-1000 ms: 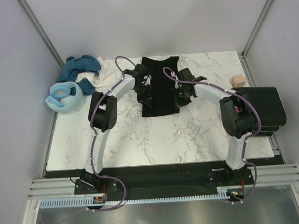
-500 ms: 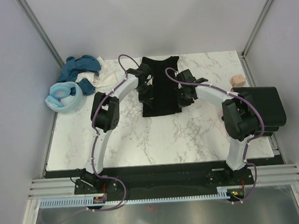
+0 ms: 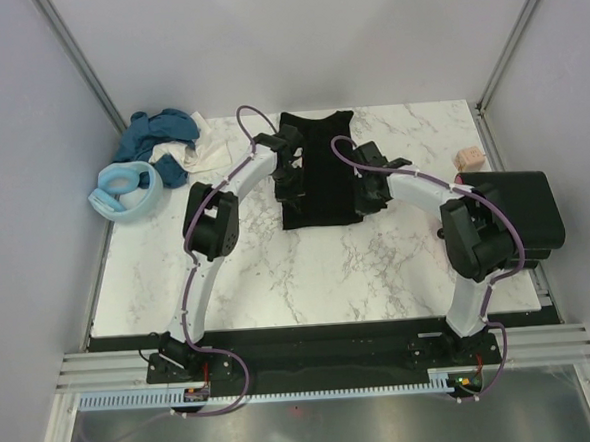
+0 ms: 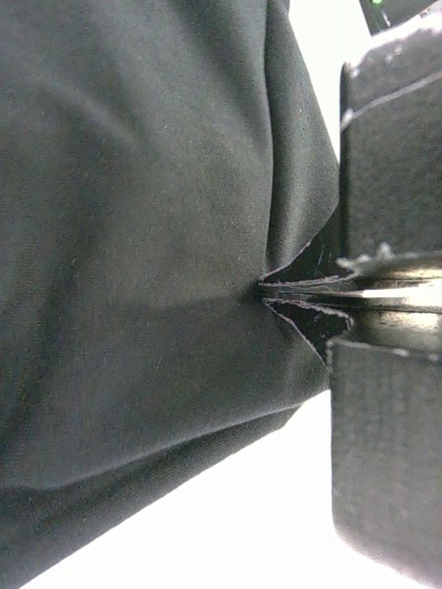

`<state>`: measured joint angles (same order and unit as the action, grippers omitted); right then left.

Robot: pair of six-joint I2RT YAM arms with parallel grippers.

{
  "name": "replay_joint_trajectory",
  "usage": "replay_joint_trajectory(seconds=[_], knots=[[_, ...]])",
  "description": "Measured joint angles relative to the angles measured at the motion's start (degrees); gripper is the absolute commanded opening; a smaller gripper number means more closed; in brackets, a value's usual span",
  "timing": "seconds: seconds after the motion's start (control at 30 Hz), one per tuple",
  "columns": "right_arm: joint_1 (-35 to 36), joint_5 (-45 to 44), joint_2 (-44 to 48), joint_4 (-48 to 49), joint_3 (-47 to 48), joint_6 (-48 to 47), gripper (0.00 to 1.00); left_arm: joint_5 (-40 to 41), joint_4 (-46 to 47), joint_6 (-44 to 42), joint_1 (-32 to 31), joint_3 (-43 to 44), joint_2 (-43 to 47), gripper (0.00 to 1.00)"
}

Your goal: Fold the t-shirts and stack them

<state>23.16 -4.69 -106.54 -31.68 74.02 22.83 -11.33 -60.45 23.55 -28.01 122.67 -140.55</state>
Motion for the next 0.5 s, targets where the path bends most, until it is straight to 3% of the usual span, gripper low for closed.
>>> replay_joint_trajectory(seconds=[0.13, 0.2, 0.3, 0.5], knots=[[0.0, -1.0, 0.8, 0.0, -1.0, 1.1, 0.01, 1.0, -0.5, 0.9, -0.3, 0.4, -0.2, 0.02], [0.0, -1.4, 1.0, 0.0, -1.4, 1.4, 0.21, 1.0, -0.7, 1.1, -0.3, 0.6, -0.2, 0.02], [0.0, -3.1, 1.7, -0.3, -1.9, 1.7, 0.27, 0.9, -0.9, 1.3, -0.3, 0.8, -0.3, 0.02], [-3.5, -6.6, 4.3, -1.5, -1.7, -0.4, 0.30, 0.6, -1.3, 1.2, -0.2, 1.2, -0.4, 0.16]])
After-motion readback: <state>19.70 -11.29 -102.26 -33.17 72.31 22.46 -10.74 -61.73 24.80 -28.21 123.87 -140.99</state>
